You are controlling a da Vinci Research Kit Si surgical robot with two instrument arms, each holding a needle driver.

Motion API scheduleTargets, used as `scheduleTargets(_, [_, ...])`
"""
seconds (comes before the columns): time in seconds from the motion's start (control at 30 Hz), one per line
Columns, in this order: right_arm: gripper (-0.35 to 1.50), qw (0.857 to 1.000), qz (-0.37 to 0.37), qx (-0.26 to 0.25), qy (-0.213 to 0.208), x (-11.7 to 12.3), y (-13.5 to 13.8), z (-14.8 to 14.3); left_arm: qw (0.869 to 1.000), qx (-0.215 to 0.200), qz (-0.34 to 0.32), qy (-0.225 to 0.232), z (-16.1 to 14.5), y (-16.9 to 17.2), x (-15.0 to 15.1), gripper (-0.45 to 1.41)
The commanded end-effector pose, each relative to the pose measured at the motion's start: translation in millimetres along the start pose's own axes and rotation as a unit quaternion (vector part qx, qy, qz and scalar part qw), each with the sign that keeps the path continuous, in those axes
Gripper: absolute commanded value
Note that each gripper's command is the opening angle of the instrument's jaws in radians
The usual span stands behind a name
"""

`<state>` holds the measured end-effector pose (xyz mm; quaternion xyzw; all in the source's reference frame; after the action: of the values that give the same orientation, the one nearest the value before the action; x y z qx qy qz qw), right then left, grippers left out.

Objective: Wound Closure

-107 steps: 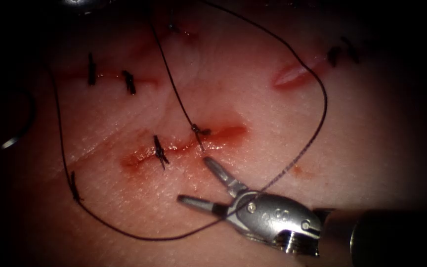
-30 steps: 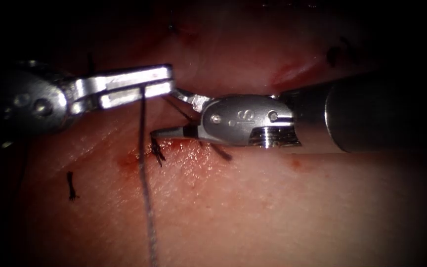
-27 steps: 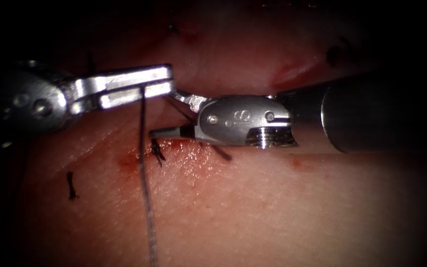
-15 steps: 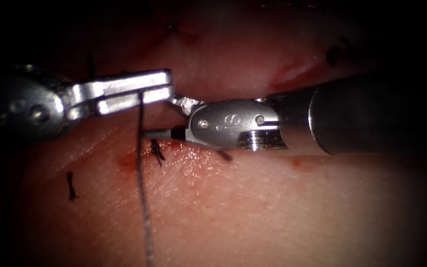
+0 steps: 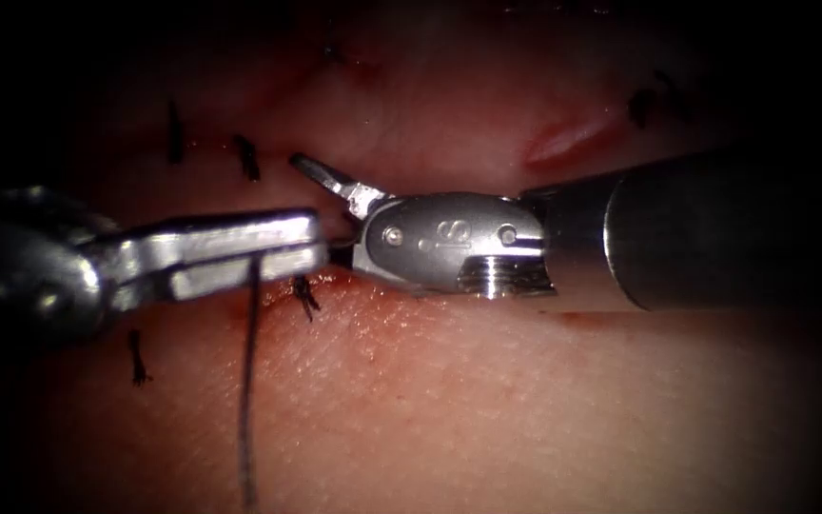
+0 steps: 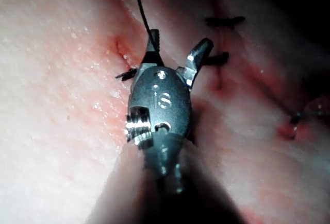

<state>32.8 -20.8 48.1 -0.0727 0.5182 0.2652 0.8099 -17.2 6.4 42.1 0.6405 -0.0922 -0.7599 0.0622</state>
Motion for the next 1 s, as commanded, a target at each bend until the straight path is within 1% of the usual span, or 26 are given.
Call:
scheduleTargets(0.03, [1.48, 1.0, -0.001, 0.002, -0.004, -0.5, 0.5, -1.2, 1.0, -0.001, 0.004, 0.0, 0.5, 0.4, -0.3, -0.45])
scheduleTargets(0.07, [1.48, 1.0, -0.002, 0.005, -0.004, -0.7, 0.8, -2.0, 1.0, -0.003, 0.006, 0.0, 0.5, 0.8, -0.2, -0.45])
scheduleTargets(0.1, [1.48, 1.0, -0.018, 0.012, -0.005, -1.2, 1.3, -3.9, 1.0, -0.005, 0.015, -0.004, 0.7, 2.1, 0.0, -0.45])
scheduleTargets(0.17, [1.48, 0.999, -0.033, 0.018, -0.005, -1.7, 1.6, -5.7, 1.0, -0.01, 0.016, -0.004, 1.1, 3.5, 0.1, -0.45])
scheduleTargets(0.2, [1.48, 0.999, -0.044, 0.017, -0.008, -2.1, 1.8, -6.8, 1.0, -0.017, 0.019, -0.003, 1.3, 4.6, 0.1, -0.45])
scheduleTargets(0.23, [1.48, 0.998, -0.058, 0.019, -0.011, -2.6, 2.2, -8.6, 0.999, -0.028, 0.017, -0.006, 1.8, 6.1, 0.0, -0.45])
scheduleTargets(0.3, [1.48, 0.997, -0.071, 0.018, -0.014, -3.1, 2.7, -10.2, 0.999, -0.037, 0.017, -0.004, 2.4, 7.7, 0.0, -0.45])
scheduleTargets(0.4, [1.48, 0.995, -0.101, 0.01, -0.014, -3.6, 3.0, -11.7, 0.999, -0.047, 0.012, -0.003, 3.0, 9.6, 0.0, -0.45])
scheduleTargets(0.47, [1.48, 0.992, -0.122, 0.015, -0.012, -3.7, 3.1, -12.3, 0.998, -0.056, 0.01, 0.002, 3.6, 11.0, 0.2, -0.45])
scheduleTargets(0.6, [1.43, 0.981, -0.192, 0.026, -0.013, -4.1, 3.7, -13.7, 0.997, -0.08, 0.008, 0.008, 5.5, 13.6, 0.1, -0.45])
scheduleTargets(0.67, [1.43, 0.979, -0.201, 0.027, -0.02, -4.3, 4.2, -14.3, 0.996, -0.092, 0.012, 0.016, 6.5, 14.7, -0.3, -0.45])
scheduleTargets(0.7, [1.43, 0.977, -0.208, 0.026, -0.031, -4.5, 4.5, -14.8, 0.994, -0.101, 0.014, 0.024, 7.4, 15.5, -0.6, -0.45])
scheduleTargets(0.83, [1.43, 0.977, -0.208, 0.019, -0.047, -4.7, 5.9, -16.1, 0.991, -0.127, 0.004, 0.047, 10.0, 17.6, -1.8, -0.45])
scheduleTargets(0.87, [1.43, 0.977, -0.208, 0.017, -0.05, -4.8, 6.1, -16.4, 0.99, -0.134, -0.003, 0.051, 10.4, 18.0, -2.1, -0.4])
scheduleTargets(0.9, [1.43, 0.977, -0.208, 0.014, -0.054, -4.9, 6.3, -16.6, 0.988, -0.145, -0.024, 0.054, 10.7, 18.4, -2.6, 0.09])
scheduleTargets(0.93, [1.45, 0.977, -0.208, 0.013, -0.056, -5.0, 6.5, -16.9, 0.986, -0.151, -0.047, 0.051, 10.8, 18.7, -2.9, 0.49])
scheduleTargets(1.0, [1.46, 0.976, -0.208, 0.009, -0.06, -5.1, 6.7, -17.2, 0.983, -0.158, -0.079, 0.045, 10.8, 18.8, -3.9, 0.89])
